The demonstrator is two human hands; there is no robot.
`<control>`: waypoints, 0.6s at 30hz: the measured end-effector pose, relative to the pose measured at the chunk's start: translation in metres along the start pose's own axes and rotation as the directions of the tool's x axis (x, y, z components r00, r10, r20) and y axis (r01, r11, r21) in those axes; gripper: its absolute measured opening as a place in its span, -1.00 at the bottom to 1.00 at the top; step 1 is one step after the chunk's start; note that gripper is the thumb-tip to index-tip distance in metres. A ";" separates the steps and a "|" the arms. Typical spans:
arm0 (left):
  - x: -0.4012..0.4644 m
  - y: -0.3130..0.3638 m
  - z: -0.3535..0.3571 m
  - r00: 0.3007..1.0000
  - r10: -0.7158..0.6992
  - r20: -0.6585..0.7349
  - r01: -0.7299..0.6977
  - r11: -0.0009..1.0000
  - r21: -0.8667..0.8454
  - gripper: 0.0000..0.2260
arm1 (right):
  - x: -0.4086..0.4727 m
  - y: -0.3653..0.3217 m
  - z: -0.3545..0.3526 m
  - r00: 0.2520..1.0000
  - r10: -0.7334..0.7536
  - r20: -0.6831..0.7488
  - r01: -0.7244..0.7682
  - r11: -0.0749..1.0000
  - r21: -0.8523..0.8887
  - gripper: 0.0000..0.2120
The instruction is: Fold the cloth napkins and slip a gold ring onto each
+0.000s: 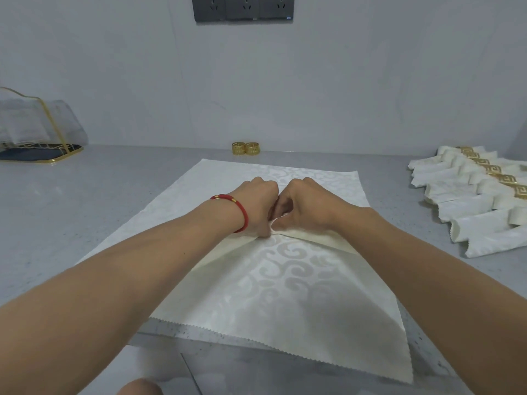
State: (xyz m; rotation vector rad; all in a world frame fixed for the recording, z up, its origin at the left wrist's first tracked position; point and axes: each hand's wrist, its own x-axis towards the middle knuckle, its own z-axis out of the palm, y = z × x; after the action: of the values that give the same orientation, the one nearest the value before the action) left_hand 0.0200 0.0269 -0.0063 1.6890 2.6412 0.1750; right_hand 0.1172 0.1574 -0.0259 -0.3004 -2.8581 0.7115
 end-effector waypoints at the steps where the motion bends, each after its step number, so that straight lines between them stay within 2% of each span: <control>1: 0.000 0.002 0.000 1.000 0.000 0.001 0.000 1.000 -0.005 -0.71 | 0.000 0.000 -0.001 1.000 0.011 0.002 -0.011 1.000 0.006 -0.92; 6: 0.002 -0.004 0.006 1.000 -0.015 -0.024 0.012 0.995 -0.096 -0.63 | 0.008 0.001 -0.007 0.999 0.017 0.028 -0.016 1.000 -0.023 -0.89; 9: 0.003 -0.019 0.008 0.994 -0.058 -0.096 0.047 0.992 -0.121 -0.61 | 0.021 -0.004 -0.010 0.998 -0.061 0.022 0.062 0.997 -0.048 -0.91; 11: 0.010 -0.039 0.004 0.981 -0.104 -0.162 0.090 0.992 -0.092 -0.62 | 0.037 -0.009 -0.010 0.994 -0.108 -0.032 0.107 0.994 -0.036 -0.95; 15: 0.023 -0.096 -0.004 0.901 -0.279 -0.332 0.288 0.957 -0.024 -0.68 | 0.088 -0.008 0.000 0.981 -0.066 -0.183 0.061 0.998 -0.035 -0.80; 18: 0.029 -0.130 0.008 0.838 -0.375 -0.397 0.381 0.922 -0.067 -0.80 | 0.132 0.005 0.010 0.963 0.039 -0.265 -0.050 0.998 -0.033 -0.80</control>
State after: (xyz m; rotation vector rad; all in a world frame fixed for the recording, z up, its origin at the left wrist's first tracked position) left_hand -0.1093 -0.0002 -0.0253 1.1913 3.2146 0.5553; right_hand -0.0114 0.1891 -0.0206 -0.4321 -2.6208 0.5749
